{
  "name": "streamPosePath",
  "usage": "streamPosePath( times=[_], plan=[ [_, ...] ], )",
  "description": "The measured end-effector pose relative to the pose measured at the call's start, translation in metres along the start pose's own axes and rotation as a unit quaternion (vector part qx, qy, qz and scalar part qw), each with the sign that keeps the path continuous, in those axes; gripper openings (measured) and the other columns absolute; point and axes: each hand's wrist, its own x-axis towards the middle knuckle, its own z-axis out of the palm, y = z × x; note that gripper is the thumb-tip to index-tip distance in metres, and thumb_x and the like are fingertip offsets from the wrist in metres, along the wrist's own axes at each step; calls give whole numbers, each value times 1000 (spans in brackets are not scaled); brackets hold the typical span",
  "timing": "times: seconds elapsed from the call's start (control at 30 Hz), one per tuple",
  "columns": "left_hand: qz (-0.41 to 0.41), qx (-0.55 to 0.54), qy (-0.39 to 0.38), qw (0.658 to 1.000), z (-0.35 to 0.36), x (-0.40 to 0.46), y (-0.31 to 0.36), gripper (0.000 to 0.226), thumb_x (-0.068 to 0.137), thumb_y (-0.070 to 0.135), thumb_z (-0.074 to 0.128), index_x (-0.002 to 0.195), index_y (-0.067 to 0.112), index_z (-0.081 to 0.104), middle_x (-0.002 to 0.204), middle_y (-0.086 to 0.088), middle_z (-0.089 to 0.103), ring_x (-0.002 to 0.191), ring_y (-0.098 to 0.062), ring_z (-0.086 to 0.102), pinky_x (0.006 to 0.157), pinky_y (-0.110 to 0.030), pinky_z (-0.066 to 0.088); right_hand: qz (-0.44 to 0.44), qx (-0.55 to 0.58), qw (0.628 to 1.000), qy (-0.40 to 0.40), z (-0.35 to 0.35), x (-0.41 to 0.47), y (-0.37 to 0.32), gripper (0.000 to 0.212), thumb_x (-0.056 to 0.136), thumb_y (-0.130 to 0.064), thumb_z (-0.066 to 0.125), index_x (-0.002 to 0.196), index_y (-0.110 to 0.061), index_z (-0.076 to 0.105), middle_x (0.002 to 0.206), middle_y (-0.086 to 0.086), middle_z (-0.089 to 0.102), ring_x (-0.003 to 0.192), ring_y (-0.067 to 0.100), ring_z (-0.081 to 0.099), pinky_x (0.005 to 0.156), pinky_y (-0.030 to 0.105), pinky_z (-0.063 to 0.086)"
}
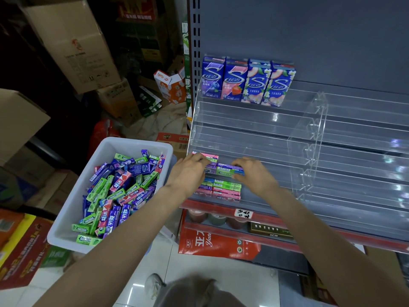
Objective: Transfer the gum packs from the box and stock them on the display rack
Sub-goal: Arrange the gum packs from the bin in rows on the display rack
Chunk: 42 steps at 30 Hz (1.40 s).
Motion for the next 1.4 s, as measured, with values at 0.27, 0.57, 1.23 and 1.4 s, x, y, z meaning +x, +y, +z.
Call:
streamPosePath(
  times=[0.27,0.57,1.23,1.4],
  plan=[
    [9,-26,36,999,-2,-4,-3,41,96,15,46,136,18,46,138,0,46,129,-19,38,104,-34,36,7,-19,1000,-1,-5,-1,-3,45,90,-26,61,132,-14,50,130,7,53,115,23,53,97,38,46],
    [-43,-194,115,973,-18,-21,-13,28,94,18,54,121,18,59,118,-3,59,105,-19,56,89,-34,48,-40,32,996,68,-8,-2,-35,35,93,-27,56,126,-15,56,124,4,56,114,21,52,94,40,47],
    [-229,-230,18,946,18,-89,-292,38,88,8,60,125,5,58,130,-16,53,120,-31,51,98,-29,35,16,179,978,-101,130,127,-241,42,95,-14,52,136,-10,46,135,12,53,122,25,52,103,35,39],
    [-196,-229,-51,952,38,-78,-322,61,91,10,57,145,7,31,149,-11,32,135,-27,35,113,-33,26,92,187,966,-151,160,146,-258,50,97,-18,49,144,-18,35,135,13,52,113,32,57,97,42,45]
  ],
)
